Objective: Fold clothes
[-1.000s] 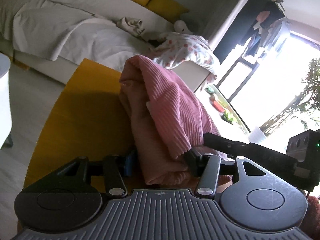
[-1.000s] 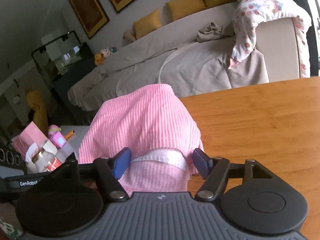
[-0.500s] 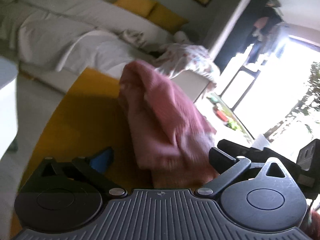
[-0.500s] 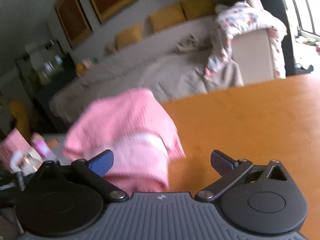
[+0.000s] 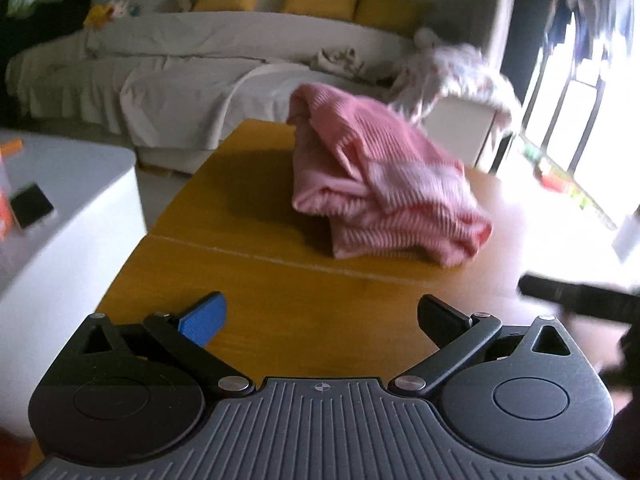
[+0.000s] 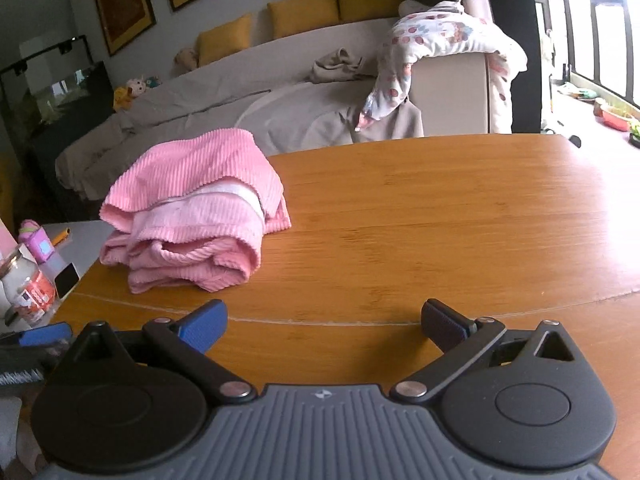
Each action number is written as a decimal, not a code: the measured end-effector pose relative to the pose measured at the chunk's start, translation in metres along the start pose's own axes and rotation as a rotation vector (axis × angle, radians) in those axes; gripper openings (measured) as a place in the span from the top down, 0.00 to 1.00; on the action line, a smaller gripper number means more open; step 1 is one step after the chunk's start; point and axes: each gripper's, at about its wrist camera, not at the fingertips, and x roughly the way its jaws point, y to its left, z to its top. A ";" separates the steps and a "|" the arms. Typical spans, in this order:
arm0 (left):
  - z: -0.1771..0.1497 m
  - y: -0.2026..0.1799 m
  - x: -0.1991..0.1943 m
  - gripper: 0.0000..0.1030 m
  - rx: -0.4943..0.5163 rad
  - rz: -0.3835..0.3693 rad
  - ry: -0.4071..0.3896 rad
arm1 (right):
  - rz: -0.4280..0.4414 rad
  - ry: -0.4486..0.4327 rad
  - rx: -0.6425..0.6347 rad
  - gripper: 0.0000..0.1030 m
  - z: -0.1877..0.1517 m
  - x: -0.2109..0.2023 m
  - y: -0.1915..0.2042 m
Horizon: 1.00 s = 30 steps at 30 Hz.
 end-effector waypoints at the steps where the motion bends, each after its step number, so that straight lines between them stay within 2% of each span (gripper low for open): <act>1: -0.003 -0.003 0.001 0.00 0.034 0.025 0.013 | -0.003 0.012 -0.033 0.00 0.001 0.003 0.002; 3: -0.003 -0.010 0.005 0.00 0.076 0.066 0.029 | -0.015 0.040 -0.113 0.00 0.003 0.008 0.009; 6: -0.004 -0.009 0.006 0.00 0.058 0.079 0.028 | -0.044 0.069 -0.215 0.00 0.004 0.016 0.019; 14: -0.002 -0.004 0.008 0.00 -0.009 0.100 0.007 | -0.034 0.068 -0.214 0.00 0.004 0.015 0.018; 30: 0.004 -0.009 0.017 0.00 0.015 0.118 0.020 | -0.034 0.068 -0.214 0.00 0.004 0.014 0.018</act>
